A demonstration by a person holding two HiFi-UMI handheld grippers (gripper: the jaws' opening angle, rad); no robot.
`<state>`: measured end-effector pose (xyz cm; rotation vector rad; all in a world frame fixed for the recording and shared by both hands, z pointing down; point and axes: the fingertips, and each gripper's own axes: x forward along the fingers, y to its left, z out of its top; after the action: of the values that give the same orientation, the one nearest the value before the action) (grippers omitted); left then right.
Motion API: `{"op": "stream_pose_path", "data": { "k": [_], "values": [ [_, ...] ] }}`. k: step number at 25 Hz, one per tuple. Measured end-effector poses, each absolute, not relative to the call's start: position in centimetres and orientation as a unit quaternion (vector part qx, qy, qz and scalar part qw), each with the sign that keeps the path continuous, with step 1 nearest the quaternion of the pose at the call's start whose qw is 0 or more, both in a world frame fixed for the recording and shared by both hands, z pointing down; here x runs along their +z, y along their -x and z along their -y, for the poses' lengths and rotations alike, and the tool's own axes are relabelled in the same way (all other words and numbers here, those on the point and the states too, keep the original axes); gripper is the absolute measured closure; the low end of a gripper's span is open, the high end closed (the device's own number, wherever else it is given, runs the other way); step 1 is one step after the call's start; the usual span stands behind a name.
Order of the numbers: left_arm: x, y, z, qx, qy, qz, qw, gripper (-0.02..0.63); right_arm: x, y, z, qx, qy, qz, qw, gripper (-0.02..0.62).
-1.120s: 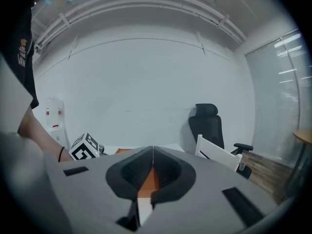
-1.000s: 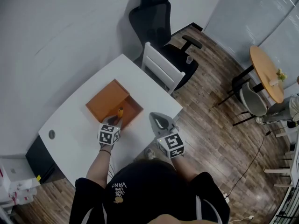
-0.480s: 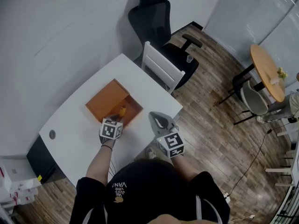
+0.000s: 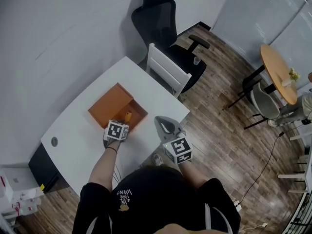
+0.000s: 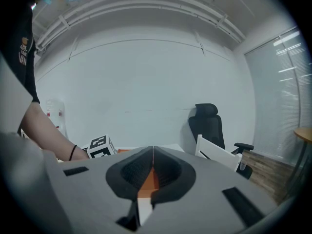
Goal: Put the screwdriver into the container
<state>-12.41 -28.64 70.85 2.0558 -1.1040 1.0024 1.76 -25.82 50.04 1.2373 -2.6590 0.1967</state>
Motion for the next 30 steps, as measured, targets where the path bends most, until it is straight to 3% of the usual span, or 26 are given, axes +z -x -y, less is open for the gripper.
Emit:
{"op": "stream_pose_path", "data": {
  "k": [30],
  "values": [
    [74.3, 12.4, 29.2, 0.44, -0.729, 0.393, 0.347, 0.522, 51.0, -1.7, 26.2, 0.075, -0.404, 0.905, 0.11, 0.583]
  ]
}}
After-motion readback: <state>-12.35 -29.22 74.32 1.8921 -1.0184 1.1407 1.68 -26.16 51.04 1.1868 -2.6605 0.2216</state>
